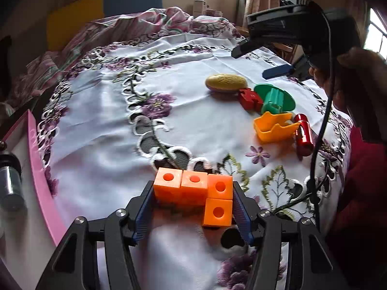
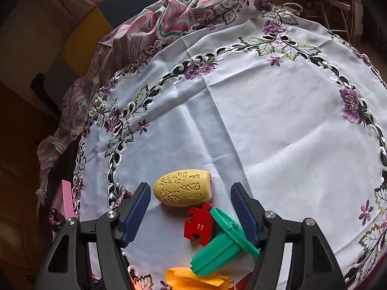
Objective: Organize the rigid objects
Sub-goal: 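Grasp the orange connected cubes with the left gripper while the right grasps the yellow egg sponge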
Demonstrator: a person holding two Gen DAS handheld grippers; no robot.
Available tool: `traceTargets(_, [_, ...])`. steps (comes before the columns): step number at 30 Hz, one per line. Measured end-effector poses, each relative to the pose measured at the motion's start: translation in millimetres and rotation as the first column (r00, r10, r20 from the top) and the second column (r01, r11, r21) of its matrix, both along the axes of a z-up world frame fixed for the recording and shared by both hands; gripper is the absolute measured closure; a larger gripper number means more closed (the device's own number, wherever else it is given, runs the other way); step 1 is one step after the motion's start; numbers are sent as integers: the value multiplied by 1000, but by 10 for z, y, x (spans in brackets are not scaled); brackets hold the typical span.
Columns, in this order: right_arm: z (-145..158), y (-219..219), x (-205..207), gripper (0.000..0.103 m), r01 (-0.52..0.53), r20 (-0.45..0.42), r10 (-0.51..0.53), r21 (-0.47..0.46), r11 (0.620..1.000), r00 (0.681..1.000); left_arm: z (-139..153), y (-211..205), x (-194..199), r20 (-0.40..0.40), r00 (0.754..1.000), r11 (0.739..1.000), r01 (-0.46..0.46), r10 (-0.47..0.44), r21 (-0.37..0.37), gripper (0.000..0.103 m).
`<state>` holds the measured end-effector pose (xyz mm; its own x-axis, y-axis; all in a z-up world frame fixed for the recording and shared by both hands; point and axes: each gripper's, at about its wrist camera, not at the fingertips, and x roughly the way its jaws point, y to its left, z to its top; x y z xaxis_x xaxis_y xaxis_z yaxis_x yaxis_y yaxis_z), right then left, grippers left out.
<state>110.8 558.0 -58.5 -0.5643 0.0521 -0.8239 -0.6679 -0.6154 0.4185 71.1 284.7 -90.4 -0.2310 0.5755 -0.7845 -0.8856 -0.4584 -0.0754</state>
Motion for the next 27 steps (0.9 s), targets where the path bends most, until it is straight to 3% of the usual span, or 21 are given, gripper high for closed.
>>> traceTargets(3, [-13, -83, -115, 21, -37, 37, 35, 56, 998, 999, -24, -102, -48, -14, 1000, 1000, -25, 25, 5, 43])
traceTargets(9, [-154, -231, -440, 21, -126, 147, 107, 128, 984, 983, -23, -94, -19, -23, 999, 1000, -25, 25, 12, 43])
traceTargets(14, [-314, -261, -640, 20, -153, 209, 122, 134, 979, 970, -36, -79, -5, -38, 999, 1000, -14, 15, 4, 42])
traceTargets(17, [-379, -303, -667, 25, -169, 251, 125, 161, 972, 960, -36, -73, -13, -34, 999, 1000, -23, 23, 8, 42])
traceTargets(23, [-287, -588, -761, 26, -305, 212, 263, 198, 931, 941, -10, -93, -28, -23, 999, 1000, -25, 26, 17, 43])
traceTargets(27, [-285, -865, -864, 26, -404, 200, 367, 200, 893, 909, 32, -124, -18, -16, 999, 999, -30, 30, 19, 43])
